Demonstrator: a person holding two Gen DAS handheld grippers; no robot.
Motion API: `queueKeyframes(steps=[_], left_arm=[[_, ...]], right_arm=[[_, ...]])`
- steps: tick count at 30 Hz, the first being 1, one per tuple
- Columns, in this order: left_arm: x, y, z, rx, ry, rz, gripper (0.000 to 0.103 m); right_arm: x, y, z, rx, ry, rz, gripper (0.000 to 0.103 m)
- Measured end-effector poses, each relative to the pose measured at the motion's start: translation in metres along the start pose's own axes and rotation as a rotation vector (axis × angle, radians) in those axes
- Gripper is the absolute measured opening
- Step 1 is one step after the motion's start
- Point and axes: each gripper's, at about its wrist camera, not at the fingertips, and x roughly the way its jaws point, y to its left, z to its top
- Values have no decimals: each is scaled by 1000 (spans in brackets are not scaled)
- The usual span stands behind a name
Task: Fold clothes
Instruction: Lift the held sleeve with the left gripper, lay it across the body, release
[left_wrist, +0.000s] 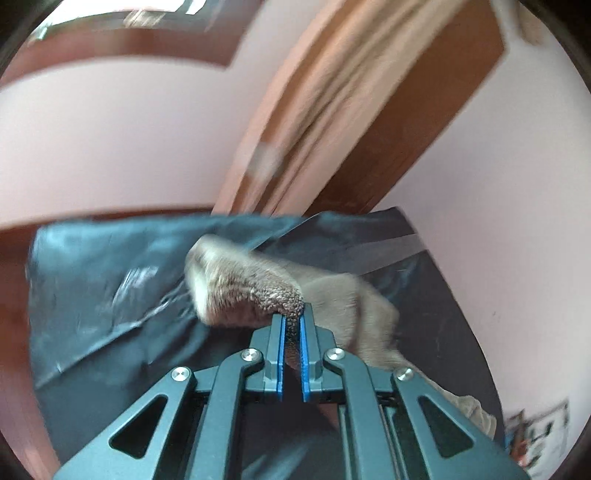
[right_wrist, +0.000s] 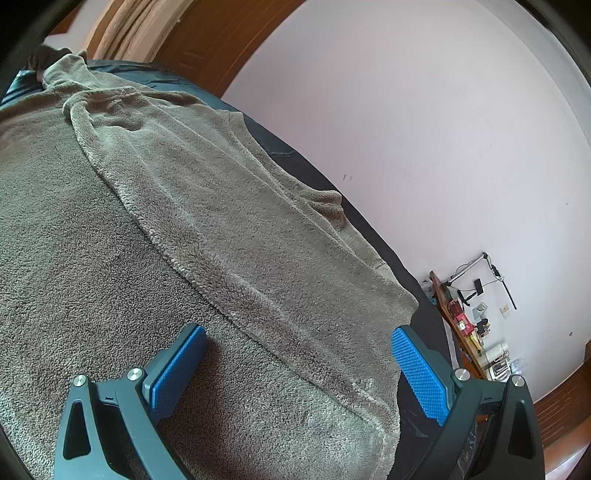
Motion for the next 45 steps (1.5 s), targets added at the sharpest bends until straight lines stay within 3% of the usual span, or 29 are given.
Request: queueKeyframes(steps=[5,9,17,25,30,32,33,35,37,45], left_arm=[[-31,-65,-10,208,-86,-91,7],[-48,-121,-32,357,-77,-225,7],[-79,-207,-129,678,58,-462,7],[-82,-260,-213,824,299,-600,7],[-96,-264,-262,961,426,-664,9],[-95,-263,-271,1001,472,-654,12],[-94,-262,-272,1007,480,-645,20],[-92,-258,-274,1017,497,-636,44],[-94,-254,-273,1018,496,-657,80],[-110,-252,-289,1100,460,-738,82]], right_arm=[[0,0,-1,-1,-1,-1,102],[0,-1,-1,4,0,-3,102],[1,-4,-1,21,6,-11,102],[2,-6,-1,38,11,-19,102],[1,-13,-2,72,7,-13,102],[0,-16,-2,92,3,-7,102],[0,-18,-2,103,1,-5,102],[-1,-22,-3,123,-3,1,102],[-1,-26,-3,143,-7,6,102],[-4,-41,-5,224,-24,28,102]])
